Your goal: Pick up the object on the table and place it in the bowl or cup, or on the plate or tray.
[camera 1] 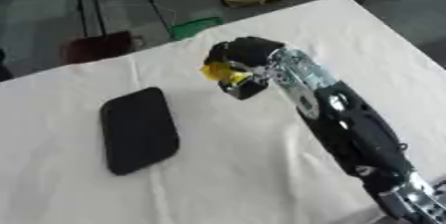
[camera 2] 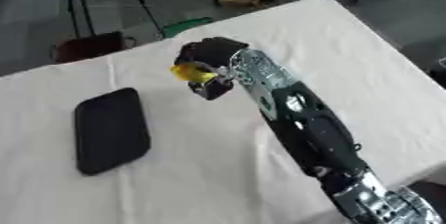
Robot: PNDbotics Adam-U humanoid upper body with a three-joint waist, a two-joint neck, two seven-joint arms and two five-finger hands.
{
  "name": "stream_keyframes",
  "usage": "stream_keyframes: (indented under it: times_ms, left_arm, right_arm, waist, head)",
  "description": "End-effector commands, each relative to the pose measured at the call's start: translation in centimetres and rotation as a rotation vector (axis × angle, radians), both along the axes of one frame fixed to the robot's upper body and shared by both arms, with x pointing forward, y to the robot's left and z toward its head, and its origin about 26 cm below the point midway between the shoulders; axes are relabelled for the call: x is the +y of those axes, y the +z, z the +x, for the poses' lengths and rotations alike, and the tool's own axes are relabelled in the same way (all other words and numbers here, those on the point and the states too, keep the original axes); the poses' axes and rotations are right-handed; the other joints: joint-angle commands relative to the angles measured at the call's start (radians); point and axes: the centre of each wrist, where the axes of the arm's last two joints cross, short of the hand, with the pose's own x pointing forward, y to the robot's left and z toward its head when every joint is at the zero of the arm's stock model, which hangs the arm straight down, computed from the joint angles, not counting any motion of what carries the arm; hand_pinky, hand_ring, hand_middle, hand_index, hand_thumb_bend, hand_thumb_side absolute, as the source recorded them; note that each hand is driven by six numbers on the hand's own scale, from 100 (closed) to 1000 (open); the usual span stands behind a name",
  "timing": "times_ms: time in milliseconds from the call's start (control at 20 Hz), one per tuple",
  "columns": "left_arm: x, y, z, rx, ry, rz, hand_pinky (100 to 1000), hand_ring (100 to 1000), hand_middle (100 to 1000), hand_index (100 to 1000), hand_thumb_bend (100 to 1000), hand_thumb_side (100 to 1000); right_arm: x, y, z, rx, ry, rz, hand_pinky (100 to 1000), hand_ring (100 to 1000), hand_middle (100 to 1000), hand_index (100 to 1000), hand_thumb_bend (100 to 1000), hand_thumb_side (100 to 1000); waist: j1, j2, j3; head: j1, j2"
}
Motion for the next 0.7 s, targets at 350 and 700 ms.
stream_keyframes:
  times_ms: [350, 700]
  left_arm:
    - [-0.3, 1.0, 0.1, -0.027, -0.029, 0.014, 678, 838, 891, 870, 365, 1000]
    - [-0.5, 1.1, 0.2, -0.031, -0.040, 0.012, 679, 838, 891, 870, 365, 1000]
  right_arm:
    - [10.2, -2.2, 0.9, 0.012, 0.206, -0.049, 439, 497, 855, 904, 126, 230]
    - [14.2, -5.8, 0.8, 0.059, 0.267, -0.126, 447, 525, 858, 907, 128, 248]
  waist:
    - [-0.001, -0.023, 0.028]
    - [-0.003, -0.021, 0.043]
  head:
    - [-0.016, -0.016]
    - [-0.022, -0.020]
